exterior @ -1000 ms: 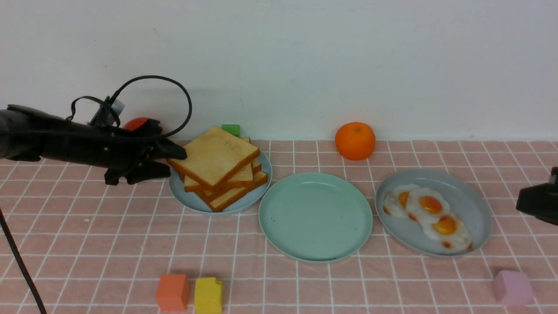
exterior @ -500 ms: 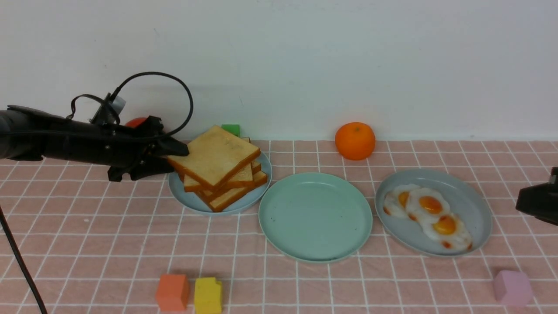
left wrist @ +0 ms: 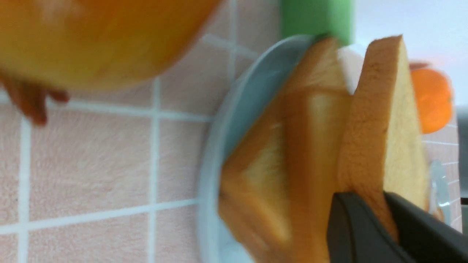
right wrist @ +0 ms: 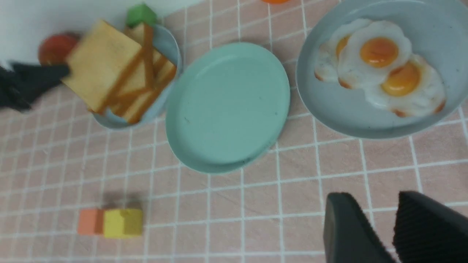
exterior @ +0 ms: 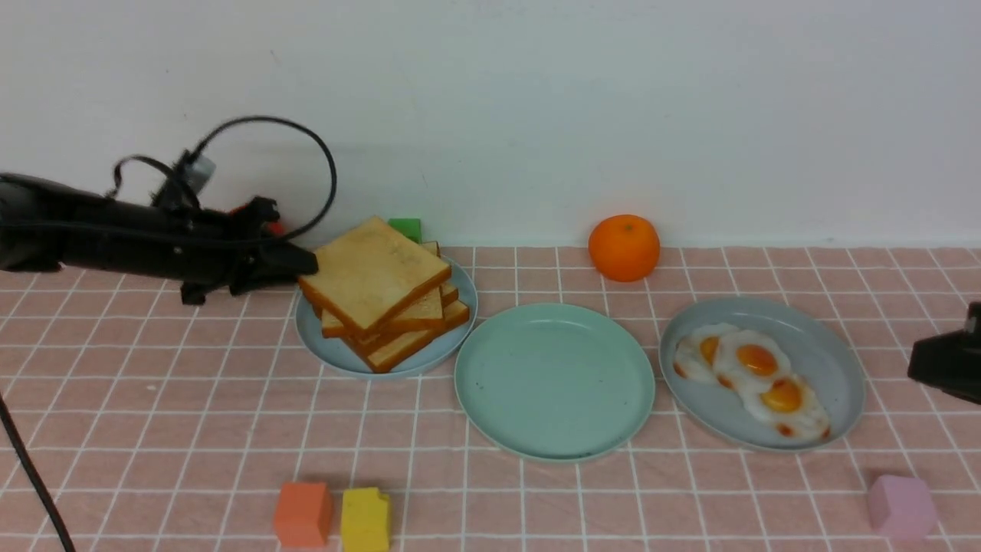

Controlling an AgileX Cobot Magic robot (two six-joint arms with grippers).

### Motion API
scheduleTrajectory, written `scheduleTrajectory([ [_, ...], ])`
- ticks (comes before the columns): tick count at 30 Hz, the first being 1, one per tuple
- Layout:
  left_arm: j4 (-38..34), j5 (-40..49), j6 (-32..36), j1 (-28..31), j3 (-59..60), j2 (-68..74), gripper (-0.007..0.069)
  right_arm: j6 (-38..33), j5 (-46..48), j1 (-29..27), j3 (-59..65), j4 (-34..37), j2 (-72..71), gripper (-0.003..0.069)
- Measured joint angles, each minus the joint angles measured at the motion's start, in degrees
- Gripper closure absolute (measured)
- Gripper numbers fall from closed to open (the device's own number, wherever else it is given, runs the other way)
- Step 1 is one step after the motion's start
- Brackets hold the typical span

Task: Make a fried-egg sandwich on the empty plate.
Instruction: Use the left arm to grab a slice of bread, then use the left arm to put a slice of bread into the empty plate in the middle

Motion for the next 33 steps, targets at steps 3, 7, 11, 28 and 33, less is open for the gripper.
scheduleTrajectory([
  [3, 0.3, 1.0, 0.5, 0.2, 0.0, -5.5, 0.0538, -3.0, 3.3, 0.0, -1.5, -1.0, 0.0, 0.0419],
  [7, -0.7, 5.7, 1.7, -1.0, -0.1, -11.7, 0.0538, -5.3, 8.0, 0.0, -5.1, -2.3, 0.2, 0.0419],
  [11, -1.9, 9.1, 1.8, -5.2, -0.1, -13.3, 0.0538, -5.8, 10.7, 0.0, -8.0, -2.7, 1.5, 0.0419],
  [28, -2.0, -5.5, -1.4, -21.2, 1.0, 0.7, 0.0538, -6.1, 10.7, 0.0, -8.9, -7.9, 5.2, 0.0419],
  [33, -1.8, -5.9, -2.6, -22.8, 1.0, 3.7, 0.0538, -6.4, 9.1, 0.0, -8.9, -8.1, 6.2, 0.0419],
])
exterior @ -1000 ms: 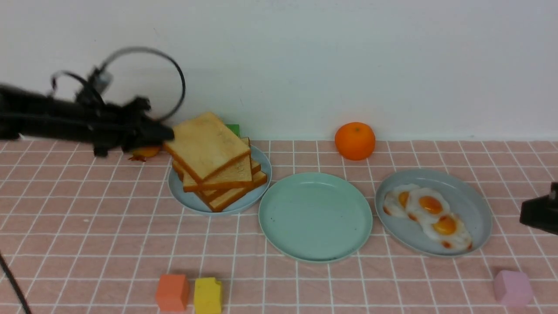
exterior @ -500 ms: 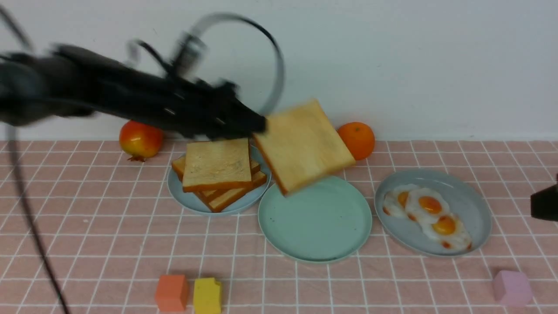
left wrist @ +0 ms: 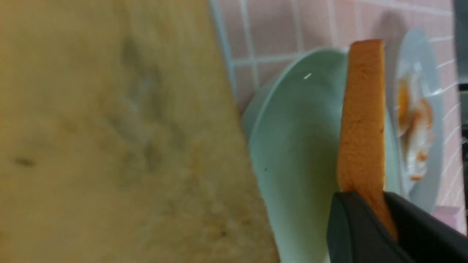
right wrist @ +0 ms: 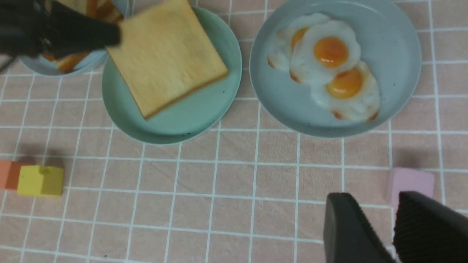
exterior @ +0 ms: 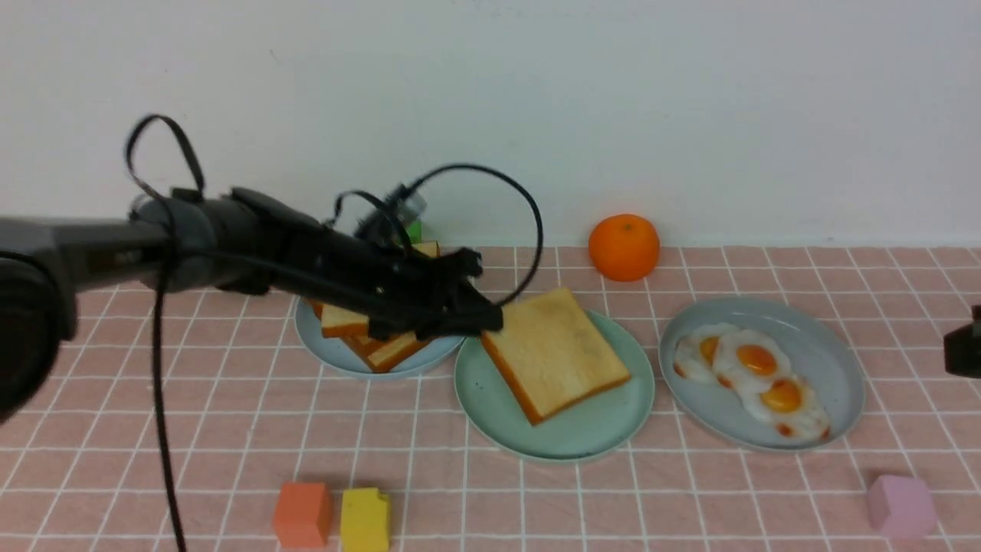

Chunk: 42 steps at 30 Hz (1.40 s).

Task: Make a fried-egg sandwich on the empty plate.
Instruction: Use the left arm to put a slice of bread into the empty plate in the middle, then use the right arm to grab a fried egg

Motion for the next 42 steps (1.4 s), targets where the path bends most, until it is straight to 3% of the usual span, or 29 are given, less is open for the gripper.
scheduleTrajectory([
  [8, 3.4, -0.4, -3.9, -0.5, 0.0, -0.7, 0.0505, -0.4, -0.2, 0.0, 0.0, 0.0, 5.2, 0.0414],
  [10, 8.2, -0.2, -6.8, -0.5, 0.0, -2.3, 0.0415, -1.1, 0.0, 0.0, -0.5, -0.2, 7.8, 0.0402],
  [11, 8.6, -0.2, -6.8, -0.5, 0.0, -2.3, 0.0415, -1.1, 0.0, 0.0, -0.5, -0.2, 7.8, 0.0402],
  [12, 12.5, 0.4, -9.2, -0.5, 0.0, -4.3, 0.0319, -1.8, 0.7, 0.0, -2.0, -1.1, 10.3, 0.0384],
  [13, 13.0, 0.5, -9.2, -0.5, 0.0, -4.3, 0.0319, -1.8, 0.7, 0.0, -2.0, -1.1, 10.3, 0.0384],
  [16, 19.9, 2.9, -11.5, -0.5, 0.0, -8.2, 0.0138, -3.4, 1.8, 0.0, -5.7, -3.7, 15.3, 0.0320],
  [21, 25.9, 6.6, -13.8, -0.2, 0.0, -14.8, -0.0023, -7.5, -1.4, 3.6, -8.1, -7.9, 23.9, 0.0220],
  [25, 31.7, 12.5, -19.2, 0.1, 0.0, -20.8, -0.0026, -3.9, -2.6, 7.9, -8.1, -13.2, 29.9, 0.0205],
  [29, 40.5, 18.4, -26.5, 0.2, 1.7, -28.7, 0.0017, 4.9, -3.0, 13.7, -9.0, -26.1, 36.4, 0.0203],
  [32, 42.3, 19.1, -28.8, 0.2, 5.0, -34.3, 0.0060, 10.9, -3.0, 16.8, -10.2, -35.8, 40.1, 0.0203],
  [36, 42.3, 18.5, -29.4, 0.2, 9.6, -41.1, 0.0112, 16.6, -7.2, 19.3, -10.4, -43.2, 45.1, 0.0203],
  [42, 42.1, 16.0, -29.4, 0.2, 13.9, -47.3, 0.0144, 19.1, -12.7, 19.5, -10.4, -49.1, 49.7, 0.0203],
])
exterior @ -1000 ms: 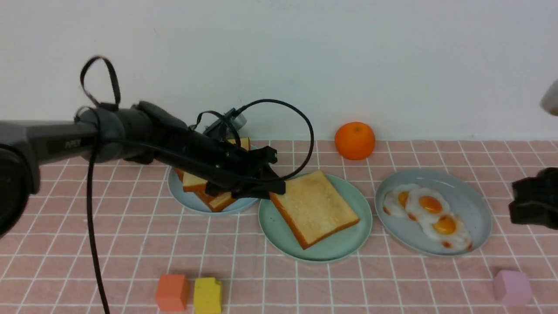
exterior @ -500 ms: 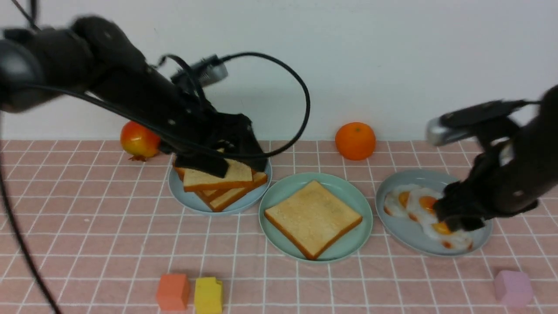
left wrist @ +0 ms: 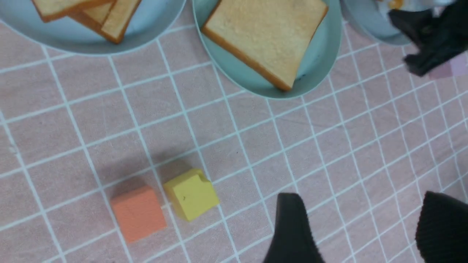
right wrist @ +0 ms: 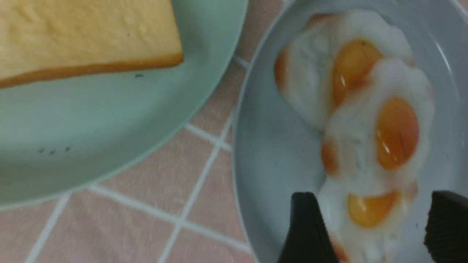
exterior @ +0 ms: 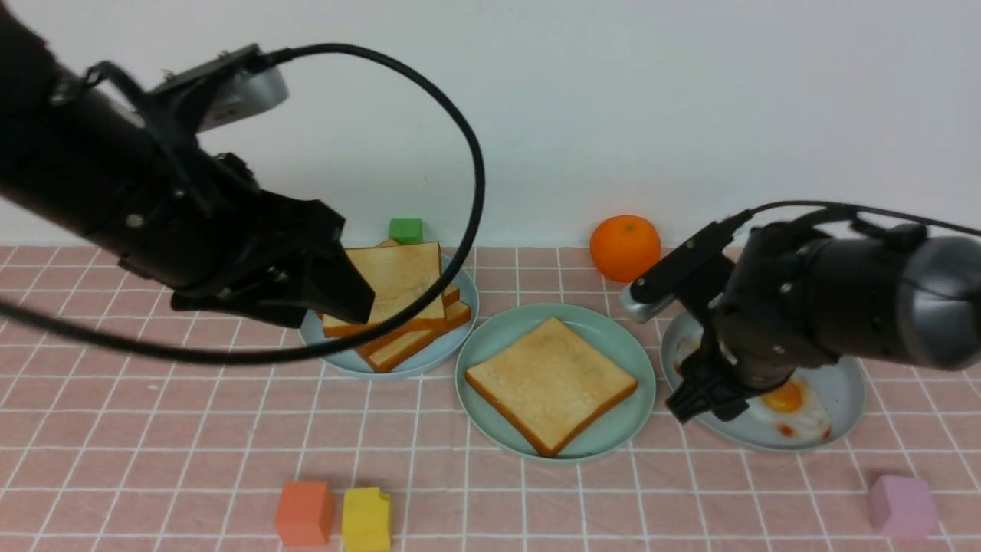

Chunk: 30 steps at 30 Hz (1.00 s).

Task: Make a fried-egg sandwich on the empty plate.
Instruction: Use the right arm to grab a fried egg

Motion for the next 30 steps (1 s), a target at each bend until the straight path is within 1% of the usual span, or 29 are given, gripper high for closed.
scheduleTrajectory([
  [6, -0.1, -0.6, 0.0, 0.0, 0.3, -0.7, 0.0150, 1.2, -1.1, 0.0, -0.3, -5.4, 3.1, 0.0202],
  [11, -0.1, -0.8, 0.0, 0.0, 0.3, -0.7, 0.0150, 6.5, -3.3, -1.3, -0.4, -9.3, 4.5, 0.0202],
  [13, -0.1, -0.9, 0.0, 0.0, 0.3, -0.7, 0.0150, 8.3, -4.5, -2.6, -0.4, -9.6, 5.0, 0.0202],
  [17, -0.1, -0.9, 0.0, 0.0, 0.3, -0.7, 0.0150, 9.2, -6.8, -4.1, -0.4, -9.5, 5.3, 0.0208],
  [22, -0.1, -0.9, 0.0, 0.0, 0.3, -0.7, 0.0150, 9.5, -8.9, -4.5, -0.4, -9.5, 5.5, 0.0229],
  [28, -0.1, -1.0, 0.0, 0.0, 0.3, -0.7, 0.0150, 9.6, -8.7, -4.5, -0.5, -9.5, 7.2, 0.0274],
  [30, -0.1, -1.0, 0.0, 0.0, 0.3, -0.7, 0.0150, 9.5, -8.4, -4.5, -0.5, -9.4, 7.5, 0.0309],
])
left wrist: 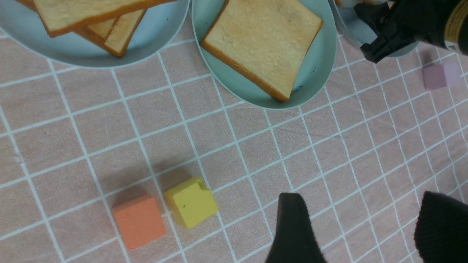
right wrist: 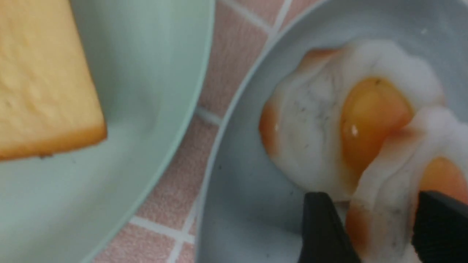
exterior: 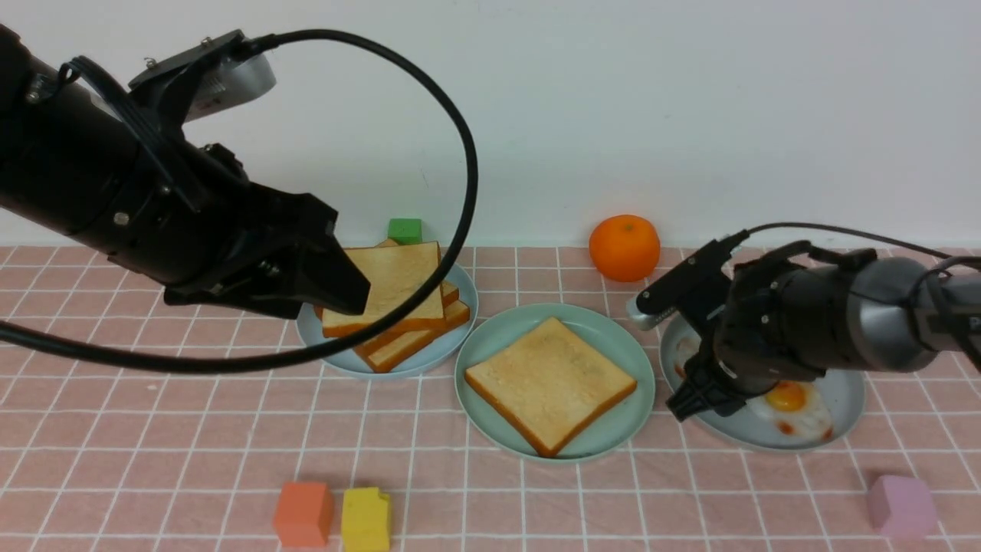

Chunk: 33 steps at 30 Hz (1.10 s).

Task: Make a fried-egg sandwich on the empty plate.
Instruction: Use the right arm to grab a fried egg, then use the right arm to place the fried egg on the slice of bread in the middle

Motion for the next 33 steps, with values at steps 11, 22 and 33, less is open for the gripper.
scheduleTrajectory([
  [11, 0.1, -0.4, 0.0, 0.0, 0.0, 0.0, 0.0150, -4.2, 0.4, 0.0, -0.5, 3.0, -0.1, 0.0433],
  [22, 0.1, -0.5, 0.0, 0.0, 0.0, 0.0, 0.0151, -7.5, 2.4, -0.1, -0.5, 8.0, -5.5, 0.0592],
  [33, 0.0, -0.5, 0.0, 0.0, 0.1, 0.0, 0.0151, -10.3, 3.3, -0.1, -0.4, 12.7, -9.5, 0.0591],
])
